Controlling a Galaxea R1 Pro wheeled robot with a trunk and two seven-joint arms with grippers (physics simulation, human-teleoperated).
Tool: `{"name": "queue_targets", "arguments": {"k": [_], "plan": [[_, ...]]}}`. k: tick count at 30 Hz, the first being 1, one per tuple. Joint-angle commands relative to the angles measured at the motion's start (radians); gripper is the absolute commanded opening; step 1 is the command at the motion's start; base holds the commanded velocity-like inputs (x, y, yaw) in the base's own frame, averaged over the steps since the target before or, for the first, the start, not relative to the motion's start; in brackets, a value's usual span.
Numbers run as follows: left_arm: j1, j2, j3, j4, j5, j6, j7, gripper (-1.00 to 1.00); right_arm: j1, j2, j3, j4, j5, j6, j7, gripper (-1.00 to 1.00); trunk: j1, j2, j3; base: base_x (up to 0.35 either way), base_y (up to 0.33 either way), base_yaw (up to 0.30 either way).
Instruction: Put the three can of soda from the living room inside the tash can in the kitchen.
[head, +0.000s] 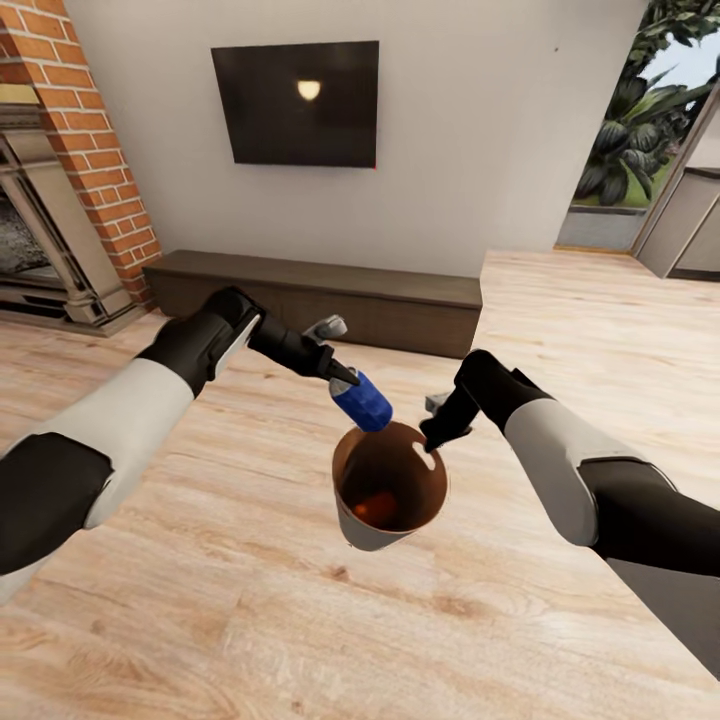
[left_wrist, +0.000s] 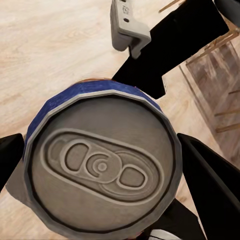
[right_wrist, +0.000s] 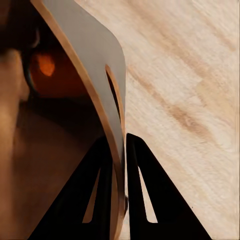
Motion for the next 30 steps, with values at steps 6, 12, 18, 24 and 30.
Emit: {"name": "queue_targets", "arguments": {"k": [6, 12, 18, 24, 30], "plan": [[0.011, -0.027, -0.002, 0.0, -0.002, 0.0, 0.051, -1.0, -0.009, 0.024, -0.023, 0.001, -0.029, 0.018, 0.003, -1.0, -0.015, 0.028, 0.013, 0.0, 0.0, 0.0], [0.054, -0.042, -0.076, -0.002, 0.001, 0.0, 0.086, -1.0, -0.03, 0.031, -0.027, 0.005, -0.029, 0.018, -0.001, -1.0, -0.015, 0.028, 0.013, 0.0, 0.0, 0.0], [0.065, -0.059, -0.143, -0.002, 0.0, 0.0, 0.101, -1.0, -0.038, 0.033, -0.027, 0.005, -0.029, 0.018, -0.001, -1.0, -0.015, 0.028, 0.013, 0.0, 0.0, 0.0], [0.101, -0.076, -0.164, -0.002, 0.001, 0.0, 0.142, -1.0, -0.045, 0.043, -0.03, 0.006, -0.029, 0.018, -0.001, -1.0, -0.015, 0.028, 0.013, 0.0, 0.0, 0.0], [0.139, -0.082, -0.167, -0.003, 0.002, 0.0, 0.216, -1.0, -0.045, 0.046, -0.039, 0.007, -0.029, 0.018, -0.003, -1.0, -0.015, 0.028, 0.013, 0.0, 0.0, 0.0]]}}
